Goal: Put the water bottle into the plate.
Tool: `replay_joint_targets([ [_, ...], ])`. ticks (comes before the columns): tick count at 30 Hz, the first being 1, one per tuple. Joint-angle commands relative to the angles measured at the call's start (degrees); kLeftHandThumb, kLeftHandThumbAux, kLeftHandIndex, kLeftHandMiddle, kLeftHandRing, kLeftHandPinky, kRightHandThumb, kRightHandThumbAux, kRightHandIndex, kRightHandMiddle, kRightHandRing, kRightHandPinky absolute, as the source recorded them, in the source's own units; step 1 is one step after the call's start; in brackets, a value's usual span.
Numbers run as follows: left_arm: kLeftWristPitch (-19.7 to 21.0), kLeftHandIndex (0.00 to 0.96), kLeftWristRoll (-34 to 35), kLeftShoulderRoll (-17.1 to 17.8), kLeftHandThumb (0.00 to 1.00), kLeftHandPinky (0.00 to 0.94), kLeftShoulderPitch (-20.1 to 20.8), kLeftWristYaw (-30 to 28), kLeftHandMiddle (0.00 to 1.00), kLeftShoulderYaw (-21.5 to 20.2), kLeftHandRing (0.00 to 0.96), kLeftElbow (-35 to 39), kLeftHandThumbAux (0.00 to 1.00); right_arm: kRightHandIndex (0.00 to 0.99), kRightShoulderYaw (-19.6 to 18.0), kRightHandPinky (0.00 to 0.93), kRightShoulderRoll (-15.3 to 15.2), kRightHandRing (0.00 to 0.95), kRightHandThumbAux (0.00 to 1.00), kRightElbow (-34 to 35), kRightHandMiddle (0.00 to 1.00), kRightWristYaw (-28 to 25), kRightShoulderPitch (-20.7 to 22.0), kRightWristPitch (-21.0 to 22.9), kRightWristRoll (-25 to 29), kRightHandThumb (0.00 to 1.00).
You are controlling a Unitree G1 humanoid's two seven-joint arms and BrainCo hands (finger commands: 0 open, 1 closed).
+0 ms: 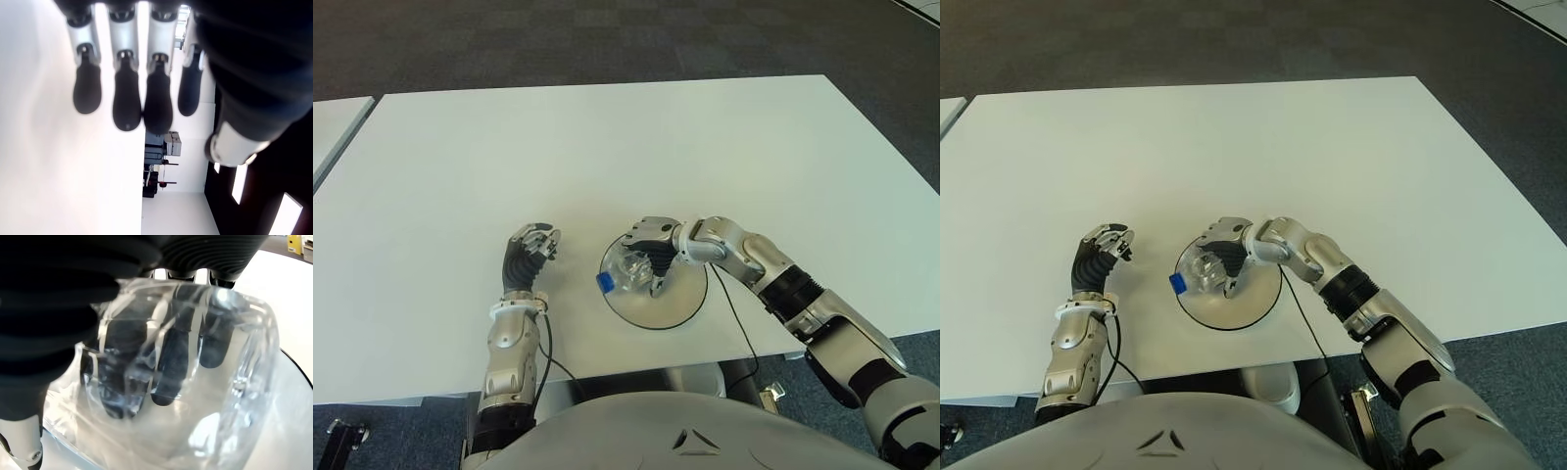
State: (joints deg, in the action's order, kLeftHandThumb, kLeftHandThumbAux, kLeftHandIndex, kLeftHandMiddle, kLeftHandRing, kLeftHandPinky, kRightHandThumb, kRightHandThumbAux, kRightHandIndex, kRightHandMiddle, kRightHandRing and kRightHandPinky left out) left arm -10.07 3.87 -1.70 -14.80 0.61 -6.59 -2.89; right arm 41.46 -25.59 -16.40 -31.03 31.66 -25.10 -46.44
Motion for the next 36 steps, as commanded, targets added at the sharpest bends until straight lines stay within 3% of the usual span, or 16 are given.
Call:
replay_joint_targets([
  [1, 0.24, 0.435, -0.02, 0.13, 0.706, 0.641, -0.03, 0.33, 0.678, -0.27, 0.658, -1.03, 0.713, 0.007, 2.71, 0.045, -1.72, 0.021, 0.656, -3.14, 0.018, 0.97, -2.28, -1.70, -3.71, 0.410],
  [9, -0.18, 0.435, -0.51, 0.15, 0.705, 0.636, 0.16, 0.58, 0.677, -0.19, 0.657, -1.50, 0.713, 0.000, 2.56, 0.001, -2.88, 0.000, 0.410, -3.40, 0.000, 6.95, -2.27, -5.35, -5.15, 0.515],
  [15, -0.71, 0.435, -0.65, 0.02, 0.706, 0.636, 0.24, 0.81, 0.677, -0.25, 0.656, -1.85, 0.713, 0.000, 2.25, 0.000, -3.34, 0.000, 0.311, -3.28, 0.000, 8.95, -2.21, -6.27, -5.71, 0.549],
  [24, -0.77, 0.435, -0.65, 0.04, 0.706, 0.645, 0.19, 0.80, 0.682, -0.20, 0.661, -1.92, 0.713, 0.000, 1.59, 0.000, -3.73, 0.000, 0.240, -3.17, 0.000, 13.00, -2.68, -7.39, -6.18, 0.564],
  [36, -0.92, 0.436, -1.13, 0.27, 0.705, 0.648, 0.10, 0.91, 0.685, -0.12, 0.665, -1.97, 0.713, 0.000, -2.40, 0.000, -5.03, 0.000, 0.207, -1.68, 0.000, 20.17, -3.83, -12.23, -2.74, 0.583],
])
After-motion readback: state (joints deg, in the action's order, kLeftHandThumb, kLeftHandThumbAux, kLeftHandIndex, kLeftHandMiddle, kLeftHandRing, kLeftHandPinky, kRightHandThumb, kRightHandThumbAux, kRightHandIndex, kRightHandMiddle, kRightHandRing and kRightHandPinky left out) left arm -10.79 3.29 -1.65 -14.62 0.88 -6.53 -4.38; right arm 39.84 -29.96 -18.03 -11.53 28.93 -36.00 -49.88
